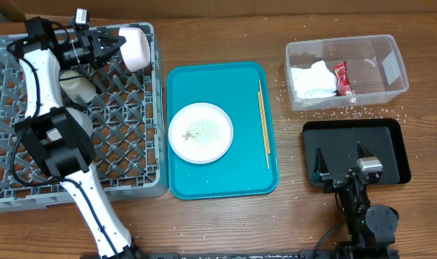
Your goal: Sort waste into correct bins and load items into the dishwasher
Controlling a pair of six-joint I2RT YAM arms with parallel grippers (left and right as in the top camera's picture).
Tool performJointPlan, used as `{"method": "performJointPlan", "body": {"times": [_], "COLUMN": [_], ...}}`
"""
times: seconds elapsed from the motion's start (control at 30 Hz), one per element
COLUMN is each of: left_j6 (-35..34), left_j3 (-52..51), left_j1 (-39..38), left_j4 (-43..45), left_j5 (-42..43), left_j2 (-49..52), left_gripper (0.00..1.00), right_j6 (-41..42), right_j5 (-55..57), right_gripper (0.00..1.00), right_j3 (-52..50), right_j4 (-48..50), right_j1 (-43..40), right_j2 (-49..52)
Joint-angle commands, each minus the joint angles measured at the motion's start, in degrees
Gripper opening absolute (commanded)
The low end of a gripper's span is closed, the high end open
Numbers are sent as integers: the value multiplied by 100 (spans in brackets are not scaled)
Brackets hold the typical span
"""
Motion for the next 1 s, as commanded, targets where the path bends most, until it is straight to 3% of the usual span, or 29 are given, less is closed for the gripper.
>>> {"method": "performJointPlan", "body": {"times": [0.0,0.37,0.53,0.63,0.8,0.83,0.9,0.97], "left_j6": [219,-474,-485,-629,-625,-643,-658,-809], "left_j3": [70,127,490,927,1908,2131,2487,2752], "left_j1": [-9,295,492,564,570,570,564,560], "left_j4": [28,50,-28,-284,-990,-1165,-1453,-1727], "left_j5": [-271,-2092,-2551,-3239,-4485,-4809,-5394,-6057], "left_j2": [9,-24,-46,-48,-46,-48,-46,-46], "left_gripper": [4,4,4,5,22,32,39,55], "right_j6": [-4,-4,-4,-4,-4,-4,-4,-4], "right_j5": [31,31,31,31,31,31,31,31], "right_gripper": [100,100,100,100,100,100,100,100], "right_j3": [-59,-59,-59,-59,-59,-59,-59,-59], "right_j4": [44,42,42,42,44,44,44,44], "right_j1": [-26,-26,-26,-26,-26,-26,-26,-26], "right_j2": [-46,-46,-46,-46,-46,-46,-46,-46]}}
